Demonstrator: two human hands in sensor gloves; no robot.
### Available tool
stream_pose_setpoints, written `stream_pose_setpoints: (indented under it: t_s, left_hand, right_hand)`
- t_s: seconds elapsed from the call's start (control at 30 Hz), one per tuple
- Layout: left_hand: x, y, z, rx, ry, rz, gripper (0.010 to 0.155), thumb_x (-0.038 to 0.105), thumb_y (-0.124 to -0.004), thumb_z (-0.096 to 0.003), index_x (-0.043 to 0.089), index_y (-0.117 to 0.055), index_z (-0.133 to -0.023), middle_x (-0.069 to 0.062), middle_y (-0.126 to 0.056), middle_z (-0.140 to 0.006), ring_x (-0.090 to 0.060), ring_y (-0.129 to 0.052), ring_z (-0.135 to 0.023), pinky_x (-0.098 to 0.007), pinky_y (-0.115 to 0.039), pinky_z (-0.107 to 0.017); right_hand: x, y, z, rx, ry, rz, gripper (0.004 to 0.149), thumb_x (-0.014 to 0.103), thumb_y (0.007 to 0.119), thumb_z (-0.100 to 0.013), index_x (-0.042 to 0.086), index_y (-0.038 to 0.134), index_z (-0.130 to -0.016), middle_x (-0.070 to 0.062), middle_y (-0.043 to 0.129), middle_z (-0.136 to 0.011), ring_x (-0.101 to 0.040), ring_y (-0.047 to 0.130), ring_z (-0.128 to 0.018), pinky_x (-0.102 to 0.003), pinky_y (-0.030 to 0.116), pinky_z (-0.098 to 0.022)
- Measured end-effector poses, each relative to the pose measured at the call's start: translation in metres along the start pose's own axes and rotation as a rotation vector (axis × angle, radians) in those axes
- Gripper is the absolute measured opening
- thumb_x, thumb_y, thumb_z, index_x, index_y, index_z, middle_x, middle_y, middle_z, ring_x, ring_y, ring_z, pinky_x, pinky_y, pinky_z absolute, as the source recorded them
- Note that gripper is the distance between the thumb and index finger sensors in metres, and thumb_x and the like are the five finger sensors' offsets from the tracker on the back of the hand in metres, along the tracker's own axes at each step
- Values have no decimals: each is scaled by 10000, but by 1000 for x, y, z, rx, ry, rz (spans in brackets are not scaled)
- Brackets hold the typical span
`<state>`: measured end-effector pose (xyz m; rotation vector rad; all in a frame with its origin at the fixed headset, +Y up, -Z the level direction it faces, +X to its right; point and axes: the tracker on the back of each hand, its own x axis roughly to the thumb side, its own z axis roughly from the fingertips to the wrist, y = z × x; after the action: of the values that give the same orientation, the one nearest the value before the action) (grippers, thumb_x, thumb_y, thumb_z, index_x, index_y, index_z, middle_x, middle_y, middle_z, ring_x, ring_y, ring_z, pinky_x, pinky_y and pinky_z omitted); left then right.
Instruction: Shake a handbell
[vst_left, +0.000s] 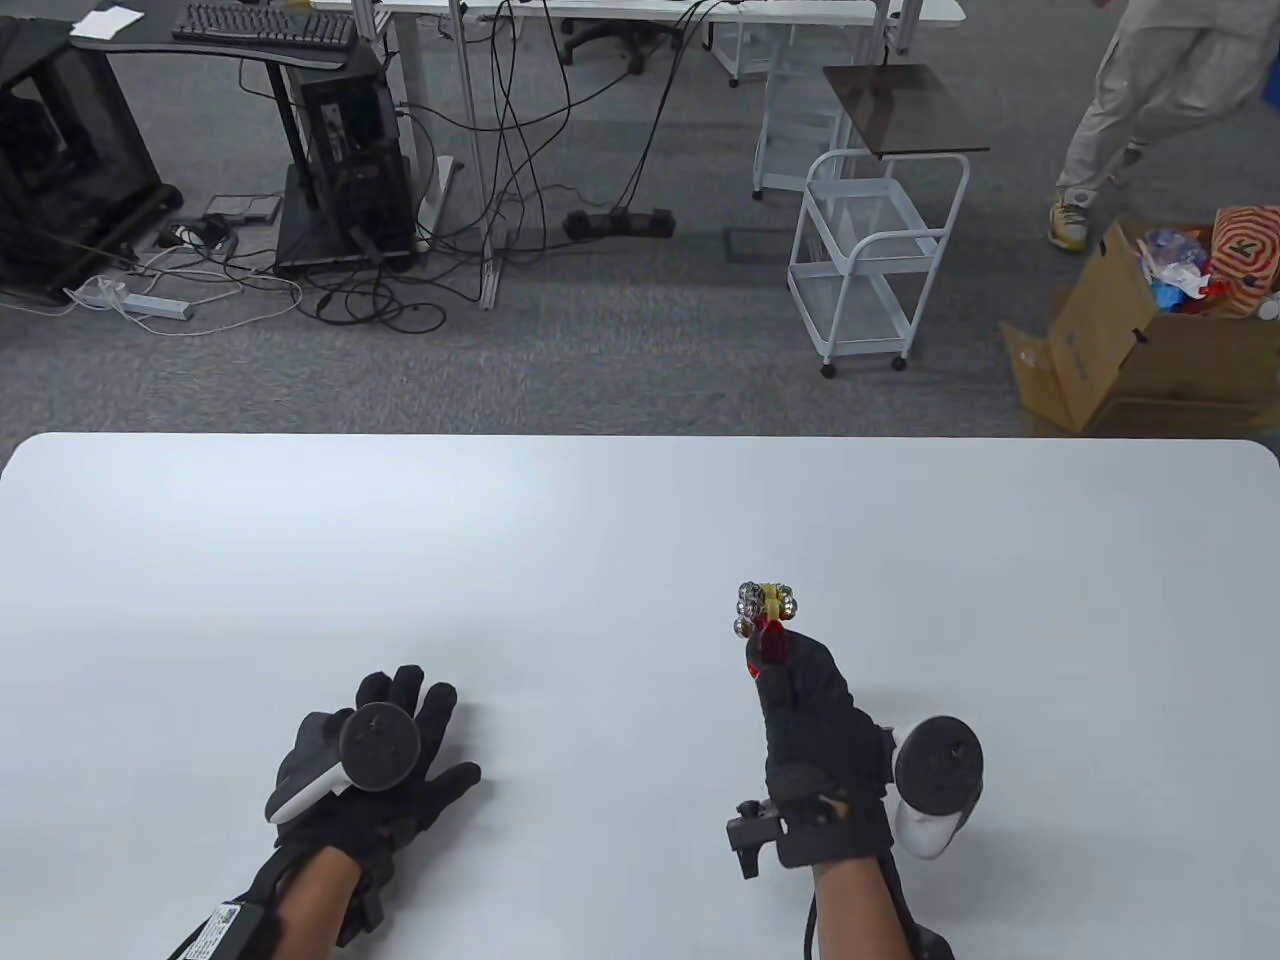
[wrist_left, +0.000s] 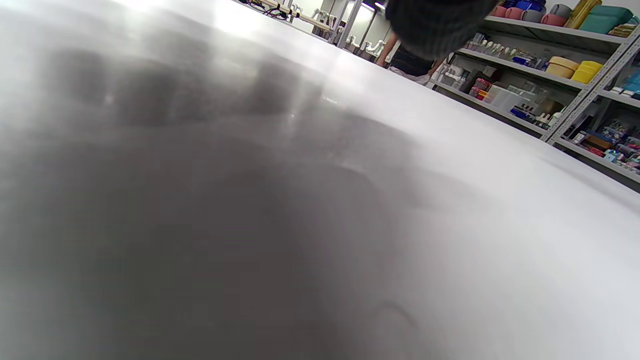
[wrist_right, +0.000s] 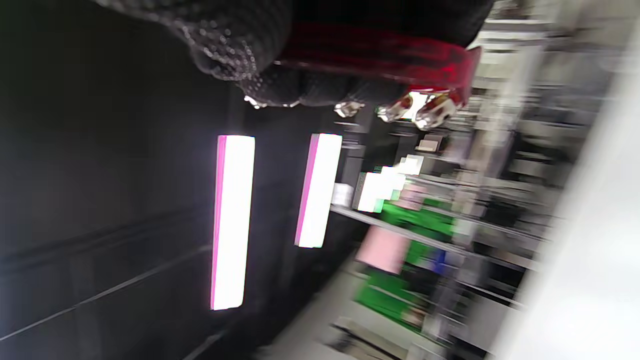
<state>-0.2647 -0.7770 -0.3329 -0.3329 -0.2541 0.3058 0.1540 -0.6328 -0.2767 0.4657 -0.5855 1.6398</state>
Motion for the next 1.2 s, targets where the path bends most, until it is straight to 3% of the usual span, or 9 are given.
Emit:
stream_pose_setpoints:
  t_s: [0.07,0.17,0.23,0.33,0.4,0.6,1.07,1.13,1.2]
  left_hand:
    - [0,1,1,4,1,2,865,590,-632,-582,224,-134,-1187,-154,72,-1192,-489,119,-1041,-698,-39,-697]
    - [-1,1,1,8,2,2,864,590,-632,-581,223,-136,-1187,-155,71,-1192,-491,116,-1041,-698,-41,-697]
    - [-1,0,-1,2,6,3,864,590,-631,-582,224,-134,-1187,-154,71,-1193,-489,116,-1042,-697,-41,-698]
    - [-1,-3,-3,-16,13,-2,864,590,-631,-582,224,-133,-1186,-155,72,-1192,-488,117,-1042,-697,-41,-699]
    - [-1,-4,-3,-19,12,-1,864,592,-630,-582,225,-131,-1186,-154,72,-1192,-489,117,-1042,-696,-41,-699]
    - [-1,-4,-3,-15,11,-3,865,592,-629,-582,225,-129,-1185,-154,73,-1192,-488,118,-1042,-696,-42,-700]
    - [1,-1,0,-6,5,1,867,590,-631,-582,223,-128,-1184,-155,72,-1191,-489,115,-1042,-696,-43,-699]
    - [2,-1,0,-7,5,2,867,591,-632,-581,223,-130,-1184,-154,70,-1191,-492,114,-1042,-697,-45,-699]
    - [2,2,1,-1,2,8,867,591,-630,-582,222,-129,-1184,-155,72,-1191,-491,114,-1042,-696,-45,-700]
  right_hand:
    - [26,-4,2,-13,-168,-42,463,273,697,-486,95,747,-910,-117,731,-992,-356,744,-929,-530,609,-710]
    - [20,-4,0,9,-136,33,449,274,702,-486,140,761,-910,-95,736,-999,-348,731,-947,-525,605,-718]
    - [-26,0,-4,18,49,137,454,277,702,-482,118,766,-903,-100,743,-991,-353,742,-935,-524,621,-705]
    - [-108,2,9,34,442,79,453,248,717,-474,78,786,-888,-165,761,-961,-407,751,-896,-551,624,-666]
    - [-130,-3,16,22,507,75,457,225,733,-466,41,799,-878,-202,777,-940,-436,757,-875,-574,619,-649]
    - [-124,-13,14,-15,484,14,456,240,722,-470,63,787,-885,-180,769,-952,-417,757,-886,-560,627,-658]
    - [-127,-6,18,20,517,37,455,240,724,-470,57,791,-881,-189,774,-945,-423,763,-877,-564,631,-650]
    - [-115,-6,16,-12,472,-22,453,241,726,-472,59,794,-881,-189,773,-945,-422,762,-876,-564,630,-648]
    - [-79,-6,8,-72,312,-107,450,234,733,-470,68,799,-883,-181,769,-953,-418,750,-891,-563,615,-663]
